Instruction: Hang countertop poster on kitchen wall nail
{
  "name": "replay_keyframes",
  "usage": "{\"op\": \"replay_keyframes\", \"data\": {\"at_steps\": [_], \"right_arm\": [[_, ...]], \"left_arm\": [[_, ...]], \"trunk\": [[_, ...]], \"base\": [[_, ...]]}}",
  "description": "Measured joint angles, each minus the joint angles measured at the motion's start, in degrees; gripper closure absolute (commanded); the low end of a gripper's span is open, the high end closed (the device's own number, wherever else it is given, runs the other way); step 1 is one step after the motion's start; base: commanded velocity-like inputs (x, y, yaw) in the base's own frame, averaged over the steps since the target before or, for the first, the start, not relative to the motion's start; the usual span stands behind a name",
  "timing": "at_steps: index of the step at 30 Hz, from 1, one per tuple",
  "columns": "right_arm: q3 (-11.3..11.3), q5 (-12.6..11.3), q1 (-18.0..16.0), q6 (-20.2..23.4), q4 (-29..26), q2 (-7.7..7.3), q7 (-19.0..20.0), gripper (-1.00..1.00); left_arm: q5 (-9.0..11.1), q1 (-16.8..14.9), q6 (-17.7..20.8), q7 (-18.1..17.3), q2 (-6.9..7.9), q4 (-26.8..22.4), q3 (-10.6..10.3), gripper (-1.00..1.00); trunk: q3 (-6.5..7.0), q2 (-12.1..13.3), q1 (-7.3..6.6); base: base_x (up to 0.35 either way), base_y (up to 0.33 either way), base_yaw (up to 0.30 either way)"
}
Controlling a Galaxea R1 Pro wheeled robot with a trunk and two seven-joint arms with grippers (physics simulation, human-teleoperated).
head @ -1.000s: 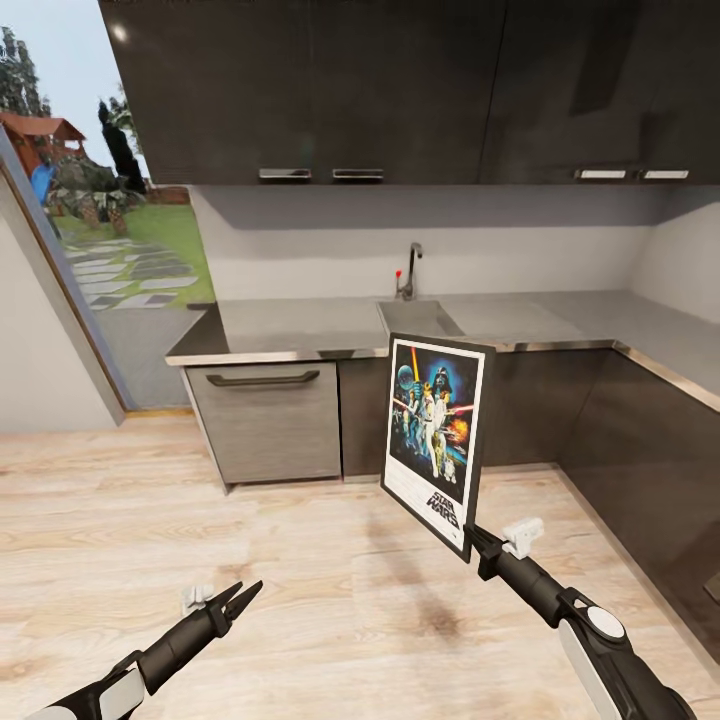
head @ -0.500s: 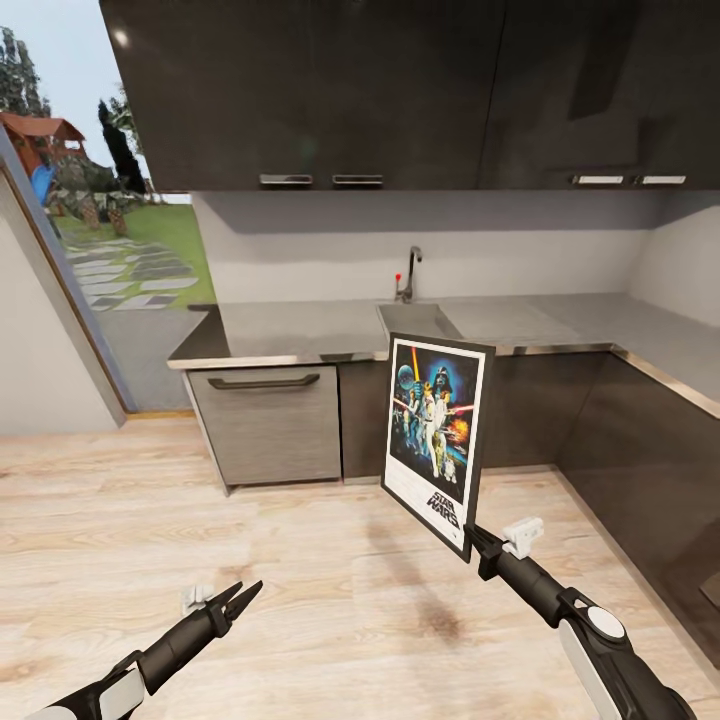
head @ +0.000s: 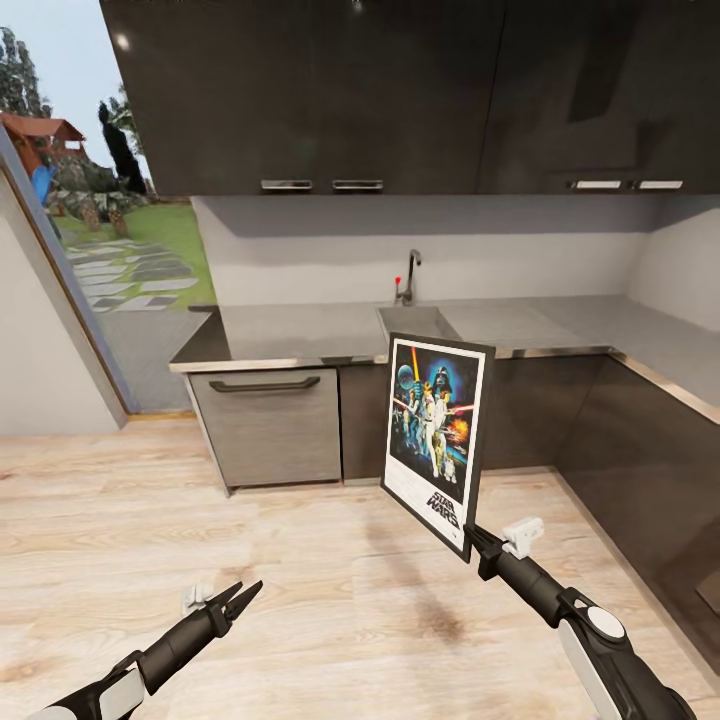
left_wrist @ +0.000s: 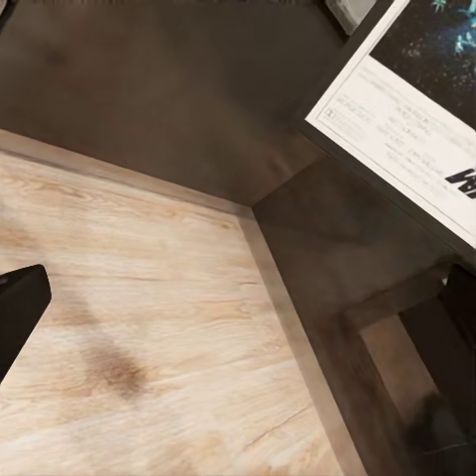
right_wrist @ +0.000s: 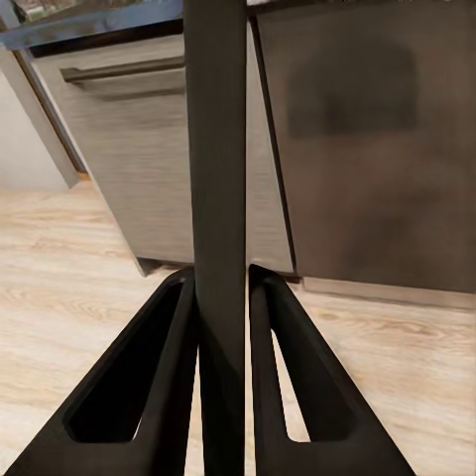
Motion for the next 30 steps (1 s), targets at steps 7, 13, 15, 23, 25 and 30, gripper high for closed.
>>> {"op": "replay_keyframes", "data": {"at_steps": [7,13,15,23,25,30], "right_arm": [[0.0,0.0,0.0,0.0,0.0,0.00,0.0,1.00],[0.1,0.0,0.0,-0.1,0.0,0.03,-0.1,1.00],[0.1,0.0,0.0,-0.1,0.1,0.06,-0.1,1.00],[0.1,0.1,0.0,-0.1,0.1,0.09,-0.2,1.00],[0.1,0.1,0.0,-0.1,0.1,0.09,-0.2,1.00],[0.1,0.1,0.0,-0.1,0.1,0.09,-0.2,1.00]], "left_arm": [[0.0,0.0,0.0,0.0,0.00,0.0,0.0,-1.00],[0.0,0.0,0.0,0.0,0.00,0.0,0.0,-1.00],[0.0,0.0,0.0,0.0,0.00,0.0,0.0,-1.00],[0.0,0.0,0.0,0.1,0.00,0.0,0.0,-1.00],[0.0,0.0,0.0,0.1,0.00,0.0,0.0,-1.00],[0.0,0.0,0.0,0.1,-0.03,0.0,0.0,-1.00]], "trunk": [[1.26,2.8,-1.54],[2.34,5.2,-2.86],[2.70,6.0,-3.30],[4.14,9.2,-5.06],[4.50,10.0,-5.50],[5.40,12.1,-6.60]], "base": [[0.000,0.000,0.000],[0.000,0.000,0.000],[0.000,0.000,0.000],[0.000,0.000,0.000],[0.000,0.000,0.000],[0.000,0.000,0.000]]}}
